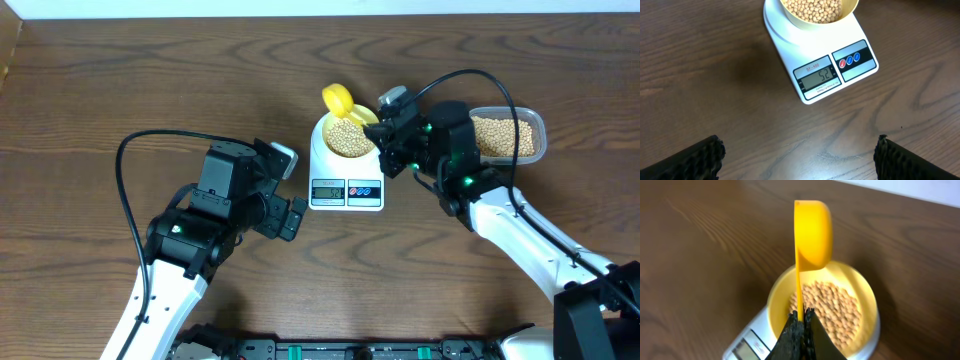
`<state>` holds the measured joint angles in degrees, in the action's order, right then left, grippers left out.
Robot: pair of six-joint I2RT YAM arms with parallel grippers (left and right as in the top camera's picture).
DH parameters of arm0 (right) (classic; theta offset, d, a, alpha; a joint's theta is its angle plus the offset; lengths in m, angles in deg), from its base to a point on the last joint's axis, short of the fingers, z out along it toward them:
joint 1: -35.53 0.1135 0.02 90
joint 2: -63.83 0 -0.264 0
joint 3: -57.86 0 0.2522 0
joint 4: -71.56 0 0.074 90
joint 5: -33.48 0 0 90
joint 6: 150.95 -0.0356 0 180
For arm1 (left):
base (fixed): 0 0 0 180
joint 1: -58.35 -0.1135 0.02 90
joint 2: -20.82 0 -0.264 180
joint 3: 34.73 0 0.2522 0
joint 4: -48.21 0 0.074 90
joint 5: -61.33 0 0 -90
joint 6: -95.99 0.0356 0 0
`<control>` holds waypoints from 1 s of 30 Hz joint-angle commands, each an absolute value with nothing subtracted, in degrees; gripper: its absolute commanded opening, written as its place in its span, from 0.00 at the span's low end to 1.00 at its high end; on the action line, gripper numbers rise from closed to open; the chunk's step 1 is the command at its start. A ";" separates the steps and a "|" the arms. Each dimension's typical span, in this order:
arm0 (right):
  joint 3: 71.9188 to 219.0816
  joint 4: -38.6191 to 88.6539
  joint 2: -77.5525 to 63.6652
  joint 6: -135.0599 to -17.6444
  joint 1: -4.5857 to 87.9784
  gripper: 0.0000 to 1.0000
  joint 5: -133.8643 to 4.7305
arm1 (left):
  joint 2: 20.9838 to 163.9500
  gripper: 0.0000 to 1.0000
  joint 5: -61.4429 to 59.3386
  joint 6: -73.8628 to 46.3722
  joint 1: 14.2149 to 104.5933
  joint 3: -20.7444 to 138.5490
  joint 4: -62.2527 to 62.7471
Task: Scoop item into bowl and weigh 50g on scale
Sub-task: 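Carry the scoop over the bowl and tip soybeans in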
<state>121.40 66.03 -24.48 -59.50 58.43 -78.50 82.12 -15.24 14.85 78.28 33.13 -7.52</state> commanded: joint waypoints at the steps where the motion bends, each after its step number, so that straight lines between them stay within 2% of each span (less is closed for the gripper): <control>1: 121.53 64.98 -24.70 -55.44 58.89 0.01 -72.49 | 82.18 0.98 -14.78 14.99 78.04 33.26 -7.52; 8: 121.53 59.76 -24.70 -54.41 59.02 0.01 -72.49 | 82.18 0.98 -14.78 14.99 78.04 33.26 -7.52; 30: 121.53 58.21 -27.76 -50.54 60.85 0.01 -71.40 | 82.18 0.98 -14.78 14.99 78.04 33.26 -7.52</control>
